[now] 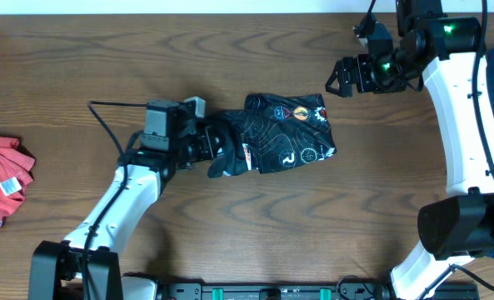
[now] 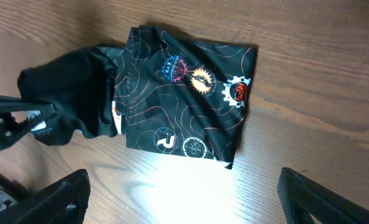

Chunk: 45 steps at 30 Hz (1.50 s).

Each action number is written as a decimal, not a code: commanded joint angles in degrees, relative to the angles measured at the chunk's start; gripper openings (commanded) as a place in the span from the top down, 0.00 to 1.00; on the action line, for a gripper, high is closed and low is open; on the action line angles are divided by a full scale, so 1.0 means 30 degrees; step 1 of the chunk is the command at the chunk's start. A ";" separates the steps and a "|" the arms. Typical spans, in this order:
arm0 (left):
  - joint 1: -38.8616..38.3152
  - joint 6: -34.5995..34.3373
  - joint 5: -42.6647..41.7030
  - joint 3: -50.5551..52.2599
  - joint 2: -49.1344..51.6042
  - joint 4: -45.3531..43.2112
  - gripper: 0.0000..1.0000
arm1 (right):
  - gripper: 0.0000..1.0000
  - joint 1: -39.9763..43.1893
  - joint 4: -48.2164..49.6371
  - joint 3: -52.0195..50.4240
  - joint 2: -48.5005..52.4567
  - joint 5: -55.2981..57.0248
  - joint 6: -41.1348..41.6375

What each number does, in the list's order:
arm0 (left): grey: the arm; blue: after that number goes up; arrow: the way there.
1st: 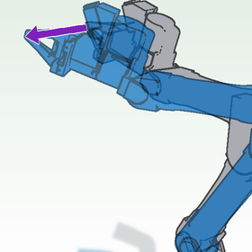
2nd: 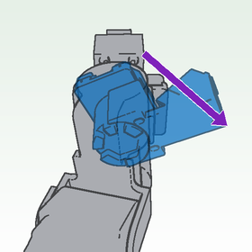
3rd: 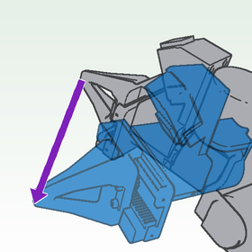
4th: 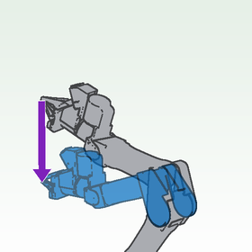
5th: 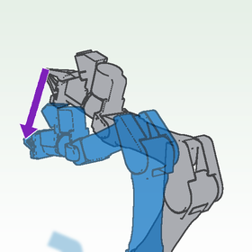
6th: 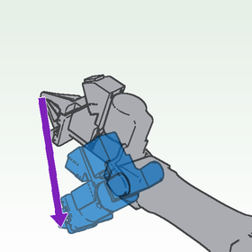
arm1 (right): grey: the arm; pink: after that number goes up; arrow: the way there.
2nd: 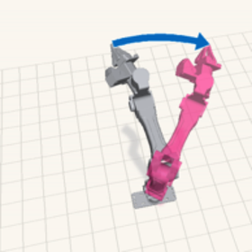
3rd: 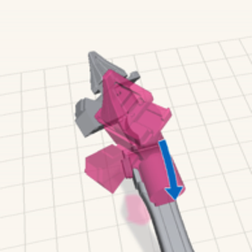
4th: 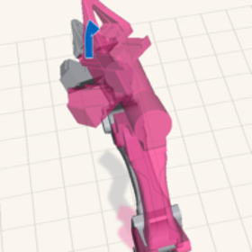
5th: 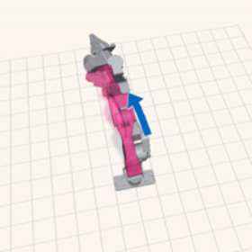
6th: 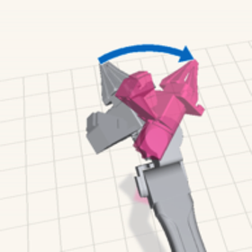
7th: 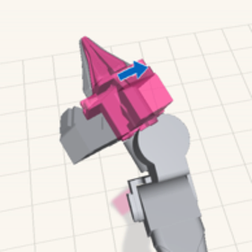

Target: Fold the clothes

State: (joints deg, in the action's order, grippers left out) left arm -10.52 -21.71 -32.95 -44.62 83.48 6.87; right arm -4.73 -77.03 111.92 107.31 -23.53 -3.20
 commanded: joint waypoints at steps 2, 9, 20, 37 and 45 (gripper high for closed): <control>-0.0488 -0.0750 0.1676 -0.1042 -0.0073 -0.0262 0.94 | 0.06 -0.0087 -0.0248 0.0277 -0.0146 0.0066 -0.0240; -0.0481 -0.0882 0.2310 -0.2943 0.0270 -0.0313 0.94 | 0.06 -0.0087 -0.0466 0.0277 -0.0146 0.0066 -0.0240; -0.1064 -0.1370 0.1829 -0.5136 0.3089 -0.0240 0.94 | 0.06 -0.0087 -0.1013 0.0277 -0.0146 0.0066 -0.0240; -0.3468 -0.0036 0.1282 -0.8072 0.5020 0.1421 0.94 | 0.11 0.0721 -0.0882 -0.2251 -0.0029 0.3905 0.3002; -0.3927 0.0372 0.1282 -0.8466 0.5020 0.1690 0.94 | 0.12 0.0903 0.1370 -0.6411 -0.0015 0.3912 0.4197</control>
State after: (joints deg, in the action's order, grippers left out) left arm -21.30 -22.09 -28.32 -68.10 98.72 11.92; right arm -2.44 -74.17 95.39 107.33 -12.23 6.66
